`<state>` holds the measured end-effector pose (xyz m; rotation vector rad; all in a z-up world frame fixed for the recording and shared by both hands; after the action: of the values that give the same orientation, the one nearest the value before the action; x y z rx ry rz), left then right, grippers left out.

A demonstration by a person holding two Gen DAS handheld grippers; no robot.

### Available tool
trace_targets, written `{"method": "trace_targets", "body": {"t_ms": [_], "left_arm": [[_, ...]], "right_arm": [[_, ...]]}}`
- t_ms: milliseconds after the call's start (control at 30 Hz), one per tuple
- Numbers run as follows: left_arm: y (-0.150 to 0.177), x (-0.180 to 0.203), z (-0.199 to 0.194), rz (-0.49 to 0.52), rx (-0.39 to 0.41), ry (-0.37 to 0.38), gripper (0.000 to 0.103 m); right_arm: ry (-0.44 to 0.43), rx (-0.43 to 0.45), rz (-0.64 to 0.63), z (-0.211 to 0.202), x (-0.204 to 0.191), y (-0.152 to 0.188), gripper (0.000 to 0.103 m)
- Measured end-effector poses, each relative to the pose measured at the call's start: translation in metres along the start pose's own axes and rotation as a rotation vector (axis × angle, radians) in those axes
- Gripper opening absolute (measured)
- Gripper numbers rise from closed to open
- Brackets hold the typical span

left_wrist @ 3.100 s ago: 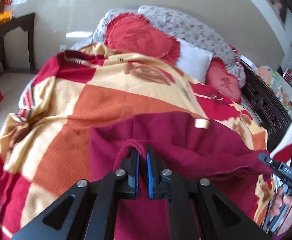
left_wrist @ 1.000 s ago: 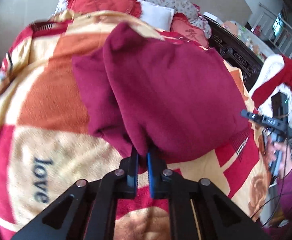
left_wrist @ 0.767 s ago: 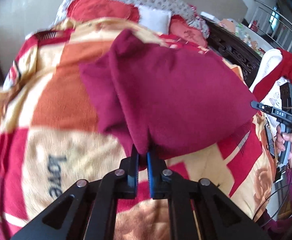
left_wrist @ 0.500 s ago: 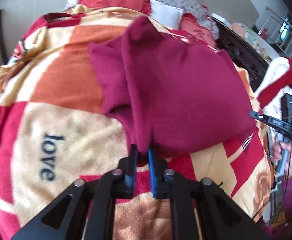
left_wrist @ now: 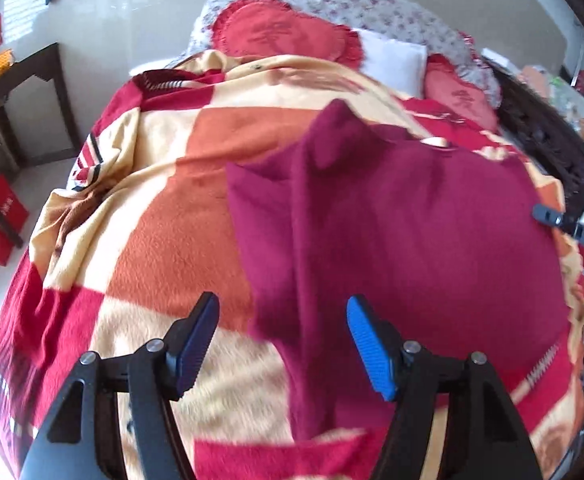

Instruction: Fold small clothes

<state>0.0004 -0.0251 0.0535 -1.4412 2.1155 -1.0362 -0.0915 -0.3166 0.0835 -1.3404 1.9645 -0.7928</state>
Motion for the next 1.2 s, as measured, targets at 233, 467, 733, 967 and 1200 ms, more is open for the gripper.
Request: {"method": "trace_targets", "body": {"t_ms": [233, 467, 733, 967, 1200], "left_arm": [[0.007, -0.013, 0.022, -0.031, -0.031, -0.019, 0.077], [0.008, -0.017, 0.025, -0.051, -0.029, -0.011, 0.078], [0.011, -0.020, 0.024, -0.075, -0.027, 0.000, 0.078], [0.013, -0.024, 0.026, -0.118, -0.035, 0.021, 0.079], [0.018, -0.033, 0.027, -0.184, -0.032, 0.063, 0.082]], "right_arm": [[0.108, -0.037, 0.025, 0.061, 0.024, -0.008, 0.008], [0.133, -0.007, 0.002, 0.043, 0.003, -0.019, 0.009], [-0.201, -0.043, -0.072, 0.051, -0.113, -0.020, 0.009], [-0.310, -0.057, -0.214, 0.087, -0.198, -0.013, 0.009], [-0.275, -0.098, -0.205, 0.141, -0.225, -0.017, 0.008]]}}
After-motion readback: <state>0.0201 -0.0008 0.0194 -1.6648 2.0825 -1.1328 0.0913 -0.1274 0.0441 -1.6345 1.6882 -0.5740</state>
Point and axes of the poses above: each gripper's, at about its wrist camera, not at the fingertips, and z roughly the way its jaws point, x to its right, y to its underside, the point moved 2 cm from there along z, roughly the way its jaws point, and after that the axes turned 13 degrees about x, right-handed, at the moved point
